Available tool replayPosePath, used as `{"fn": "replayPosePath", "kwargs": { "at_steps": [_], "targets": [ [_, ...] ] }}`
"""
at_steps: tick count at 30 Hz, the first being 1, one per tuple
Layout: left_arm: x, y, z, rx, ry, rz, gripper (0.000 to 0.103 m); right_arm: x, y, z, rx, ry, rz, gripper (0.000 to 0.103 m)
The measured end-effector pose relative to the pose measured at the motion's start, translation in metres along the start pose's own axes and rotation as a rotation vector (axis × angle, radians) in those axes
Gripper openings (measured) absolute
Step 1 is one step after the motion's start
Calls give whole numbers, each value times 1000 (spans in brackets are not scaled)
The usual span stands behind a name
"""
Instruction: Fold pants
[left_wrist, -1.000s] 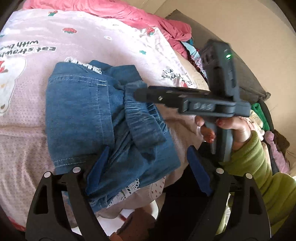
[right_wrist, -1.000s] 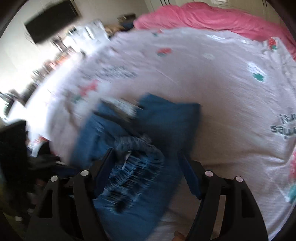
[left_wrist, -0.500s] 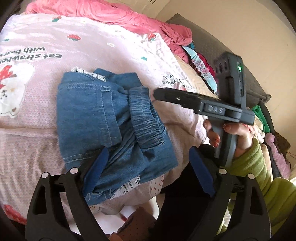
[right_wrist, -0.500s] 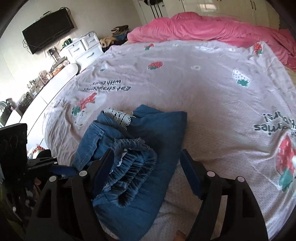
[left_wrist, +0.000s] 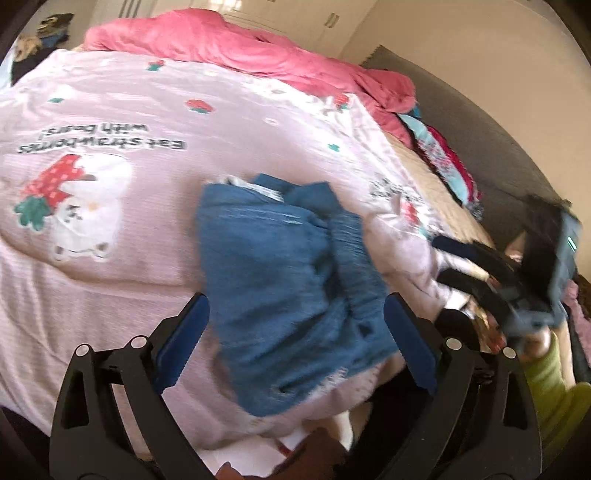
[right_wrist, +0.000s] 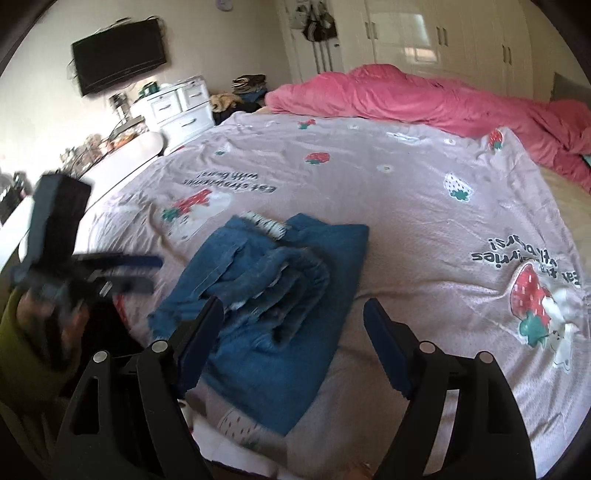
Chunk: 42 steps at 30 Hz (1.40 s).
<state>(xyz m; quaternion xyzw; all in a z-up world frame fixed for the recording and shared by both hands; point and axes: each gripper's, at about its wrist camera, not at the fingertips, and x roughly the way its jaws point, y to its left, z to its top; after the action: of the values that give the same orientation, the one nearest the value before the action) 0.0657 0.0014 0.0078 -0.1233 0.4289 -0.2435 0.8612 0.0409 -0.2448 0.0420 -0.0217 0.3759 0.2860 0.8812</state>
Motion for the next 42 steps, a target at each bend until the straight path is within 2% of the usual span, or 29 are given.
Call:
{"fn": "replayPosePath", "kwargs": {
  "at_steps": [4,10,11,12,13,15,17,21,23,24,25,26,27,31,33,38,42],
  "targets": [
    [0,26,6,-51,-6,55,89,-3,31,-14,-120,37,16,77],
    [5,49,17,-105,-1,65,87,9,91,-19,-322,70,85,77],
    [8,49,19,-103,9,68,76,14,100,-18,-357,80,92,77],
    [11,49,21,-105,15,67,60,20,109,-17,-396,90,84,75],
    [14,49,23,-106,22,52,54,26,116,-17,-438,98,67,74],
    [21,46,27,-96,39,34,51,37,130,-17,-528,111,36,63],
    [29,40,32,-74,49,21,50,47,142,-17,-595,123,8,58],
    [47,32,41,-47,78,21,50,66,150,-15,-674,143,-9,57],
    [59,32,44,-42,98,41,50,87,146,-14,-677,200,-58,57],
    [64,32,44,-42,107,44,50,91,142,-15,-664,210,-45,40],
    [67,33,44,-45,110,51,50,95,139,-15,-639,225,6,29],
    [69,34,44,-49,112,51,51,97,136,-14,-607,244,58,12],
    [70,35,43,-51,113,49,52,95,135,-15,-603,256,68,7],
    [69,38,42,-50,111,44,53,75,131,-20,-615,252,98,6],
    [69,39,42,-50,108,44,55,76,125,-27,-614,262,86,6],
    [68,35,41,-40,94,60,57,92,111,-42,-489,281,113,7],
    [63,32,40,-40,78,65,58,89,111,-48,-460,263,113,11]
  ]
}}
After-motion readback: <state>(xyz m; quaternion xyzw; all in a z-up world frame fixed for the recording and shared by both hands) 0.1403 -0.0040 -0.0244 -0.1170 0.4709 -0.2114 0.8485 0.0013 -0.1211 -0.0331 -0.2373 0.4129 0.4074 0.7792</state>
